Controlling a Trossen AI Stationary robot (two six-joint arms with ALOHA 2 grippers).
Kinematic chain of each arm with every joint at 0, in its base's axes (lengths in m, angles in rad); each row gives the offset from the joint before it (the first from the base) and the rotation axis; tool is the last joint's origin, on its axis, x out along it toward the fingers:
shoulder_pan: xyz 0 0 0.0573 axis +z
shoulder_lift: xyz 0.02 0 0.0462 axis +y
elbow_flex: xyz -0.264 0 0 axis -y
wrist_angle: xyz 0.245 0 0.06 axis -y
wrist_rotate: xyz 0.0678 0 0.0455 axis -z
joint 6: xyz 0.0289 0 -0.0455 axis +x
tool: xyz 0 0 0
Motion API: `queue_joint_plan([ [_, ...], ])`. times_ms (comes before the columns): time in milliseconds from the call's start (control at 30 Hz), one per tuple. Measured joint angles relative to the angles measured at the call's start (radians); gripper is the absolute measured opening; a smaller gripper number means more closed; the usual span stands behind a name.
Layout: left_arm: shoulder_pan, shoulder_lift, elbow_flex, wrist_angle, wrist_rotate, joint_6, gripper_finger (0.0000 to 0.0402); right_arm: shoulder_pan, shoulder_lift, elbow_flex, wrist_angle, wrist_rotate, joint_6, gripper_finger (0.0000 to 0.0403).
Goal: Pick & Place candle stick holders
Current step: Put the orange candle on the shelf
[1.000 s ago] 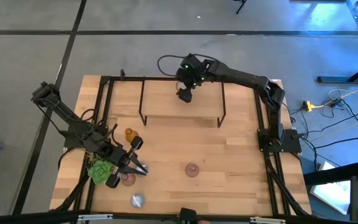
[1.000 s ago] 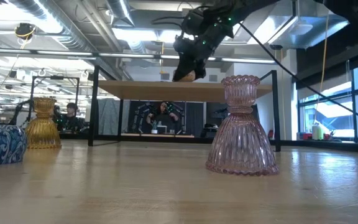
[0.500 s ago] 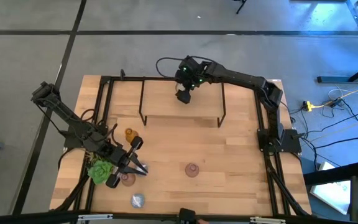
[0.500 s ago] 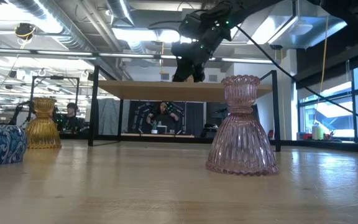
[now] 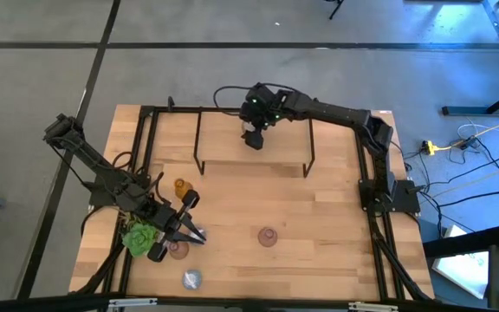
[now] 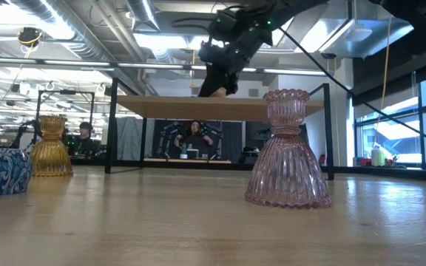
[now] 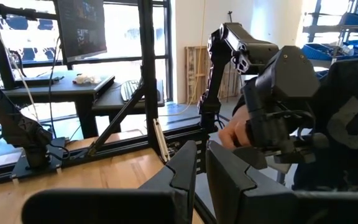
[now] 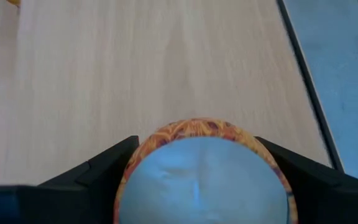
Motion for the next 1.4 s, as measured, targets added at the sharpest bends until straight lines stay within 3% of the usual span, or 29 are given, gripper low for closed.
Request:
queue_joint_plan([
  [1400, 0.0, 0.0, 0.0, 0.0, -0.001, 0.008, 0.0031, -0.018, 0.016, 0.001, -0.036, 0.006, -0.042, 0.0313],
])
